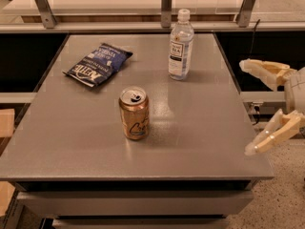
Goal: Pick orange can
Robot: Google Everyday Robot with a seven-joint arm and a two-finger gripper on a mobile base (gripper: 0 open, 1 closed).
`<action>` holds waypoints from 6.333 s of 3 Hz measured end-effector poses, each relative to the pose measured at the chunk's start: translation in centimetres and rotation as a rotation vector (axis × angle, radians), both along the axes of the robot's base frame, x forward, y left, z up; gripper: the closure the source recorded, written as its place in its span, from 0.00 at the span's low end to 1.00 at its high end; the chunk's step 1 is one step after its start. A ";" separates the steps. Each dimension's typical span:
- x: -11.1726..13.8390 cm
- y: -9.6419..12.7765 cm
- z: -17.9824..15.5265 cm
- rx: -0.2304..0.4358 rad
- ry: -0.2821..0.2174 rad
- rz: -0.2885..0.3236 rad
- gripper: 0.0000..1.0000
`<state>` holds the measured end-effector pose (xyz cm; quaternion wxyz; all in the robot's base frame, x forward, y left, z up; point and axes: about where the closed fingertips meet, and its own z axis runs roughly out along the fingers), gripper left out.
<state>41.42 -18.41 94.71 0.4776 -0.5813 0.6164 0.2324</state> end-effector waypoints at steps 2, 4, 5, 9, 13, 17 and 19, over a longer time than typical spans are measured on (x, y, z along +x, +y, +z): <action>0.5 3.0 -1.4 0.100 0.020 0.101 0.00; 0.8 4.5 -1.9 0.134 0.041 0.143 0.00; 0.8 4.9 -2.4 0.148 0.047 0.148 0.00; -1.3 11.4 -3.7 0.254 0.020 0.175 0.00; -0.2 15.4 -3.8 0.281 0.116 0.176 0.00; 3.4 20.8 -5.5 0.355 0.124 0.280 0.00; 4.0 22.4 -5.3 0.364 0.124 0.326 0.37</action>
Offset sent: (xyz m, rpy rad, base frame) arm 0.0103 0.0432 -0.0249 0.1515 0.0445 0.1505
